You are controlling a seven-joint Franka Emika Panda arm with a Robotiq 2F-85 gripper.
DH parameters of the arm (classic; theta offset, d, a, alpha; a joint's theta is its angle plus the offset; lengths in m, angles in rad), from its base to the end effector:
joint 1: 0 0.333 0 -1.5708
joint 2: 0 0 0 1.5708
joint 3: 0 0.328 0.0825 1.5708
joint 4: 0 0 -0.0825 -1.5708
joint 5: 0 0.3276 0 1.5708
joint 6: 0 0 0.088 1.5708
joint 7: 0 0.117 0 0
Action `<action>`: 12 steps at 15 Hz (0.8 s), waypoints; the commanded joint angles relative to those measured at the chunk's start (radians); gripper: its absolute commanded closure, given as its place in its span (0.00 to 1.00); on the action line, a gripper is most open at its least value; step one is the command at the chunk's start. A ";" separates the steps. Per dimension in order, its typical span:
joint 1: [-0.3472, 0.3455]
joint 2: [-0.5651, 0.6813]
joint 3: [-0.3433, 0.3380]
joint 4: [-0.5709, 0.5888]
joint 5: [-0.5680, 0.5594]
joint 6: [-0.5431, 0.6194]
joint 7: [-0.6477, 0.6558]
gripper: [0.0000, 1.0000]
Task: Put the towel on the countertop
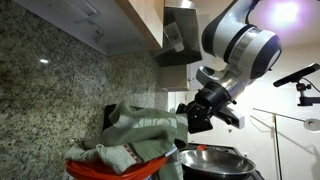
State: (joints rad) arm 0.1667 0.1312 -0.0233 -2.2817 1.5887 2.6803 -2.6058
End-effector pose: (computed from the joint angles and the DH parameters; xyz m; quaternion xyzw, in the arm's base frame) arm 0.4986 0.0451 0.3503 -0.7148 -0.5667 -0.4075 0.0440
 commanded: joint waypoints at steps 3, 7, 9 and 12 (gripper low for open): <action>0.007 -0.138 0.000 -0.030 -0.023 0.071 0.000 0.99; 0.005 -0.216 0.006 -0.046 -0.062 0.097 0.000 0.99; 0.007 -0.251 0.006 -0.061 -0.069 0.097 0.000 0.99; 0.003 -0.262 -0.002 -0.110 -0.058 0.046 0.000 0.99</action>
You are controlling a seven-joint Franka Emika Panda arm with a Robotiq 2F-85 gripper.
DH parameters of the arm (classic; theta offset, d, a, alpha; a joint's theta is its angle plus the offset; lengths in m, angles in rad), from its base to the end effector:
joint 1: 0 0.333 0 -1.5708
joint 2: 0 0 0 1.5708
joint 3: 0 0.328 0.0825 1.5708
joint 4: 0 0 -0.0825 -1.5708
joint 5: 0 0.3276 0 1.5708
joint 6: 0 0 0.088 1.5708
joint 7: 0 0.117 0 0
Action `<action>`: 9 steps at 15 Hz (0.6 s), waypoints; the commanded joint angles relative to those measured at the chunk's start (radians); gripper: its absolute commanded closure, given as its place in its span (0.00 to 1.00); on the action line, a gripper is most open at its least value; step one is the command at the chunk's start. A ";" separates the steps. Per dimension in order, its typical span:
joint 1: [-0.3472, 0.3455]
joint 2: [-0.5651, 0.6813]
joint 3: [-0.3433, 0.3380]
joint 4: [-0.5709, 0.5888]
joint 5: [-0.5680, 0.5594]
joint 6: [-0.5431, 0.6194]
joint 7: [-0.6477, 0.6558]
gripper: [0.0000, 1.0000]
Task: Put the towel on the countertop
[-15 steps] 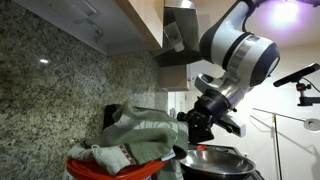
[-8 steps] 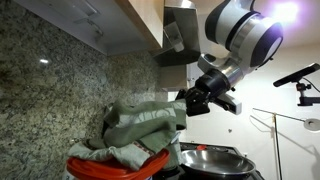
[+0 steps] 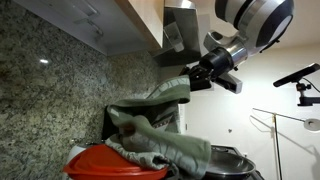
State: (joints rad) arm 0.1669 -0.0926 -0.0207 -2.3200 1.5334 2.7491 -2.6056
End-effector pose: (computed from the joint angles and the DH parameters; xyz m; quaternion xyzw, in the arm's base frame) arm 0.4751 0.0329 0.4471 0.6753 0.5756 0.4600 0.0332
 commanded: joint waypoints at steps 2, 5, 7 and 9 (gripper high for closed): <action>-0.003 0.004 -0.011 -0.132 0.003 -0.078 0.002 0.99; -0.016 0.082 -0.023 -0.193 -0.064 -0.180 0.075 0.99; -0.057 0.125 0.007 -0.203 -0.101 -0.209 0.111 0.99; -0.069 0.153 0.011 -0.204 -0.107 -0.220 0.120 0.99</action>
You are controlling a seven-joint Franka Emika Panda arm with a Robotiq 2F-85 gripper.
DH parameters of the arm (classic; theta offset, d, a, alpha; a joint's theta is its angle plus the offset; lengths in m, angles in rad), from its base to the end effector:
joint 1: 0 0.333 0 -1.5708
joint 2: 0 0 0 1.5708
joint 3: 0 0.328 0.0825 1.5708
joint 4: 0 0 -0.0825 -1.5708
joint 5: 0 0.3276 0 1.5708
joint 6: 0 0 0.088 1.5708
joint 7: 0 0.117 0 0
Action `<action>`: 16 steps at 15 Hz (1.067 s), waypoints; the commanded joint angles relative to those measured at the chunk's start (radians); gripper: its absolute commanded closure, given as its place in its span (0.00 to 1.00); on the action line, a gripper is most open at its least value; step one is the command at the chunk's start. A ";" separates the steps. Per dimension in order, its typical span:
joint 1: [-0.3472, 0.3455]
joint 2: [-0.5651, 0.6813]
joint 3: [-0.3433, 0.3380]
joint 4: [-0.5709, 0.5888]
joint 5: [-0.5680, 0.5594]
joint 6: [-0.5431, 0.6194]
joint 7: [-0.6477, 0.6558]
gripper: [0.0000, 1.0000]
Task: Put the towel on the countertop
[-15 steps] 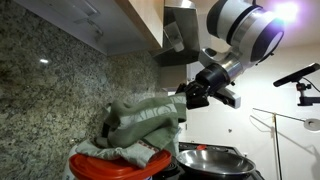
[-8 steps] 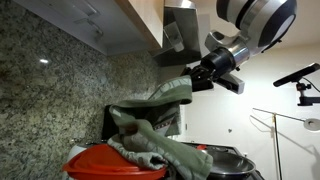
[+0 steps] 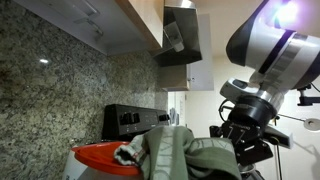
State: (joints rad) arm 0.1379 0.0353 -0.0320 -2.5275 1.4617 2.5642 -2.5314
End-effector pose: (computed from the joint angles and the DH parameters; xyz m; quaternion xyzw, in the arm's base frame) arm 0.4218 0.0349 0.3071 -0.7272 -0.5818 -0.3415 0.1269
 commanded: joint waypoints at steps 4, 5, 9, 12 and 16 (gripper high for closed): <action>-0.060 0.054 0.026 0.009 -0.056 -0.040 0.067 0.99; -0.064 0.057 0.026 0.010 -0.065 -0.042 0.074 0.99; -0.073 0.035 0.029 0.000 -0.078 -0.057 0.091 0.99; -0.066 0.021 0.038 -0.008 -0.072 -0.041 0.099 0.99; -0.050 -0.042 0.068 -0.045 -0.066 -0.039 0.107 0.99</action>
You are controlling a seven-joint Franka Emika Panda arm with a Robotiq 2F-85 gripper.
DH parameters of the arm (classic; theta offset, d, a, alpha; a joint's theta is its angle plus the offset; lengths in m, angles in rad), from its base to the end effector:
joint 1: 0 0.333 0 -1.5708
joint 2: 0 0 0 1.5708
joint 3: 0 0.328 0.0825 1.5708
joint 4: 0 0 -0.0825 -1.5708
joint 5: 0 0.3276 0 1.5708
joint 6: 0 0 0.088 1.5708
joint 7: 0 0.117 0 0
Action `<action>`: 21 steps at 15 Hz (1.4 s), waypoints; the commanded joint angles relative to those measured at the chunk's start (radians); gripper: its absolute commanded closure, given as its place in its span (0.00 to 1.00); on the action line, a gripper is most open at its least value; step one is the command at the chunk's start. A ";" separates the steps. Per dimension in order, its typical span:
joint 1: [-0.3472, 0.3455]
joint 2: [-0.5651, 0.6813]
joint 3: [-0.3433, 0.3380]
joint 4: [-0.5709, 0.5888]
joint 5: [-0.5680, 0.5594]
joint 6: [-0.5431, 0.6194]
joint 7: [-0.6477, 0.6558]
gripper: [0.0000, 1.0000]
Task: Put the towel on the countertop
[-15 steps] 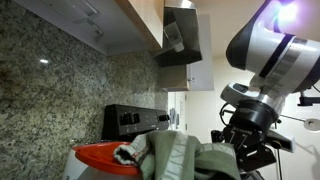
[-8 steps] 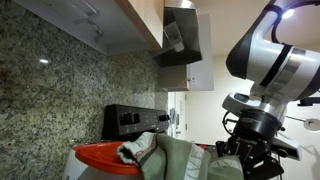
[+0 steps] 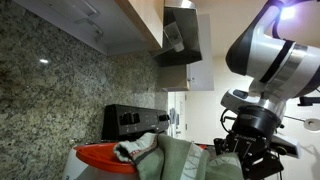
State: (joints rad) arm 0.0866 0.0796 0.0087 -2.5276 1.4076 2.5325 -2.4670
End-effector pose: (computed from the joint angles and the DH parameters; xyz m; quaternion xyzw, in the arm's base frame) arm 0.4200 0.0350 0.2880 -0.7391 -0.5746 -0.3140 0.1581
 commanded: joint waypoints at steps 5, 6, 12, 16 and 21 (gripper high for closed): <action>0.008 -0.171 0.065 -0.075 0.011 0.005 0.030 0.99; 0.008 -0.187 0.069 -0.081 0.011 0.004 0.032 0.99; 0.004 -0.252 0.075 -0.104 0.012 -0.006 0.038 0.99; -0.002 -0.214 0.071 -0.084 0.001 -0.002 0.006 0.96; 0.001 -0.224 0.073 -0.088 0.009 -0.004 -0.001 0.99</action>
State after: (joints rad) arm 0.0903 -0.1334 0.0753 -2.6138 1.4117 2.5326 -2.4646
